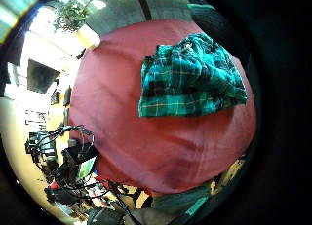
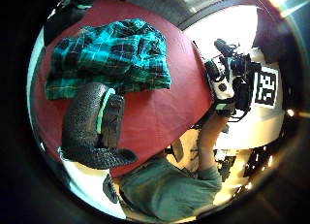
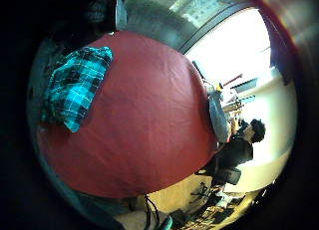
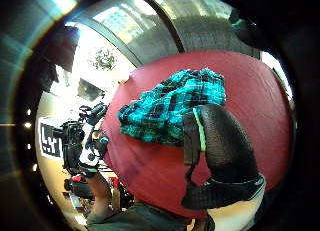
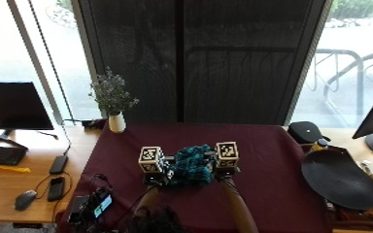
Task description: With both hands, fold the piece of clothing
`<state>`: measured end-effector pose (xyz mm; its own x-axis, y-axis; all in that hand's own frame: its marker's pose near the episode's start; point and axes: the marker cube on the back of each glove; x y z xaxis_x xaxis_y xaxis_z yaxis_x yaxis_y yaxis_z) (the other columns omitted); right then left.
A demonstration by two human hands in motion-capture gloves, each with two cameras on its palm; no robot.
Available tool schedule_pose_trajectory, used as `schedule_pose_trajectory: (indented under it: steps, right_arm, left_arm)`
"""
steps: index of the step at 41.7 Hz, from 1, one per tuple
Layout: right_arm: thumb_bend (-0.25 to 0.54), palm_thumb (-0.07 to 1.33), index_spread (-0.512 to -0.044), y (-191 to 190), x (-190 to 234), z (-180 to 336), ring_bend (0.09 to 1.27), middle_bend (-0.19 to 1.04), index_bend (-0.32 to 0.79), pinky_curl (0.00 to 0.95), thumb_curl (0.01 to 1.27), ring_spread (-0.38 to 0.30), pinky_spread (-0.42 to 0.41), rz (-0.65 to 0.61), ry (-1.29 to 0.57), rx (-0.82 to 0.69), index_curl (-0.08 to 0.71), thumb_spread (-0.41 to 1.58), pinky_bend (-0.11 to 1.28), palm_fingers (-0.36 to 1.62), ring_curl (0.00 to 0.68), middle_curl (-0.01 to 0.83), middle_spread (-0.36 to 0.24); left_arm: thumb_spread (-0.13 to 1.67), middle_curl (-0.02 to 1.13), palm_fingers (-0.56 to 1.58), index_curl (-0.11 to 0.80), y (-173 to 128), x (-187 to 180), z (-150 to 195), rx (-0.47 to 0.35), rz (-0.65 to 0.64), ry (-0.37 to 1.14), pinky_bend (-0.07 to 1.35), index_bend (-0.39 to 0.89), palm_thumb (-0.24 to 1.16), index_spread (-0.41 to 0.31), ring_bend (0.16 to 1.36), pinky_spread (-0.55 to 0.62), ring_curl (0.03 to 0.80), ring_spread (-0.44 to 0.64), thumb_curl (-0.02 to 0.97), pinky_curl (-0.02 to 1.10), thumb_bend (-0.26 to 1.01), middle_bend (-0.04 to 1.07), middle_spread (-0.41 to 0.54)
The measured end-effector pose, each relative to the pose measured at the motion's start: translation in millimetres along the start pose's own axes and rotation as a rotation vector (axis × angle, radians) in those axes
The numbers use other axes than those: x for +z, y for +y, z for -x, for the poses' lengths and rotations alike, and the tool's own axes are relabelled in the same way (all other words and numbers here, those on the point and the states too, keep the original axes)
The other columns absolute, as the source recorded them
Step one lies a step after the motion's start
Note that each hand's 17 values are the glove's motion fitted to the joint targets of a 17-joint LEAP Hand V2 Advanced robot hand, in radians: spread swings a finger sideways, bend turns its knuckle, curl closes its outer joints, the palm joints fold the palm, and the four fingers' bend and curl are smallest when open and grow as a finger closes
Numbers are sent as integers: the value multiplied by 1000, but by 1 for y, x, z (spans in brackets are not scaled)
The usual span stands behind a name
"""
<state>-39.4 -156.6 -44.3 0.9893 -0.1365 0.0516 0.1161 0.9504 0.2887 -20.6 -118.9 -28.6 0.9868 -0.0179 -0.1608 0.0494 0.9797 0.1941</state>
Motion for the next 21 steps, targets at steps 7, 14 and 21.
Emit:
schedule_pose_trajectory:
  steps: [7, 14, 21]
  right_arm:
    - [-11, 507, -329, -7, 12, -2, 204, 163, 165, 357, 325, 87, 226, -24, -2, -1, 351, 1358, 473, 442, 339, 318, -14]
    - [-7, 523, -327, -4, 10, -2, 204, 164, 165, 357, 328, 87, 226, -20, -10, 9, 351, 1356, 473, 442, 339, 316, -14]
    - [-10, 528, -325, -21, 6, -13, 203, 164, 165, 357, 329, 88, 226, -140, 34, 13, 350, 1355, 472, 443, 340, 315, -14]
  left_arm:
    - [1214, 431, 534, 400, 0, 3, -1, 9, 2, 13, 180, 160, 378, -141, 455, 365, 350, 117, 305, 265, -17, 192, -40]
    - [1214, 431, 534, 400, 2, 0, 0, 4, 6, 5, 180, 160, 378, -139, 455, 365, 351, 117, 304, 266, -16, 192, -40]
    - [1215, 428, 532, 400, -4, 8, 6, -10, 23, 16, 180, 161, 378, -138, 455, 365, 352, 117, 304, 267, -16, 190, -39]
